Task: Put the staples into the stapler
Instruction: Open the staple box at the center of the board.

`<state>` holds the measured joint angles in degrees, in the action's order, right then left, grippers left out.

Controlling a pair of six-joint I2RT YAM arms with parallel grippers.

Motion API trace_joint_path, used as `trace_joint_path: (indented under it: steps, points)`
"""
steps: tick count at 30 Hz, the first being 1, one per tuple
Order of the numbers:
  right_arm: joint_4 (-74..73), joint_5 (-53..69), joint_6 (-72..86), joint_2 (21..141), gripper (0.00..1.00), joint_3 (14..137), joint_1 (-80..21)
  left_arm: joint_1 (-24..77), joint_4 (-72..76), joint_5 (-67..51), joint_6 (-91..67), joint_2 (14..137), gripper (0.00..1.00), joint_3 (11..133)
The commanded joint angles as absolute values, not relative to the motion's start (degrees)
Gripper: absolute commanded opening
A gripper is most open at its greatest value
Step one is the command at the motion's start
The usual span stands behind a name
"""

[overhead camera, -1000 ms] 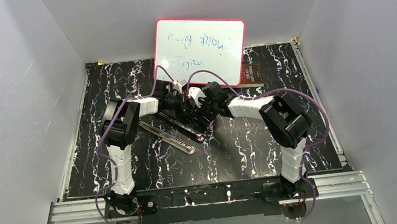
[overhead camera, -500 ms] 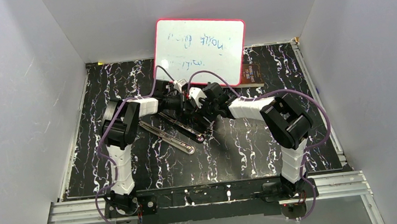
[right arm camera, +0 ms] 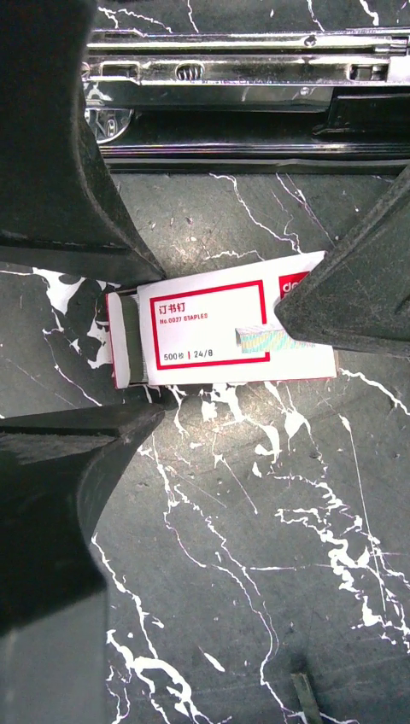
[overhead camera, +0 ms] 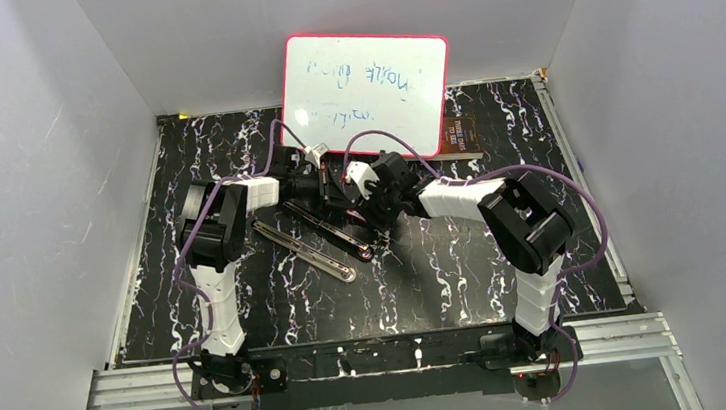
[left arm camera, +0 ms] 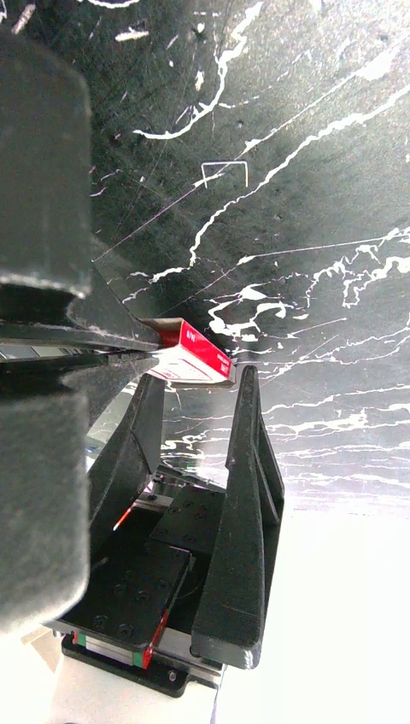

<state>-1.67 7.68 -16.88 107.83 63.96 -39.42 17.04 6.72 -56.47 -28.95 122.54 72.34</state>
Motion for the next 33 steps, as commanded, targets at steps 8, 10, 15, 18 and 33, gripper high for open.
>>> trace_joint_path:
  steps: [8, 10, 15, 18, 33]
  points:
    - [-9.38, 3.98, -18.90, 109.51, 0.52, 61.70, -39.03, 15.93, 4.61, -58.89, -27.86, 122.81, 0.00, 74.18]
    - [-9.65, 3.93, -18.98, 109.51, 0.52, 61.77, -39.05, 15.58, 4.53, -58.83, -27.78, 122.83, 0.00, 74.24]
    - [-9.83, 3.98, -19.07, 109.51, 0.58, 61.71, -39.04, 14.68, 3.80, -58.97, -27.32, 122.93, 0.00, 74.82]
    - [-10.10, 3.99, -19.07, 109.66, 0.58, 61.79, -39.09, 14.35, 3.35, -58.96, -26.94, 122.95, 0.00, 75.05]
    - [-4.24, 3.38, -10.23, 104.32, 0.68, 57.45, -37.36, 13.98, 5.86, -57.07, -29.90, 122.40, 0.00, 73.10]
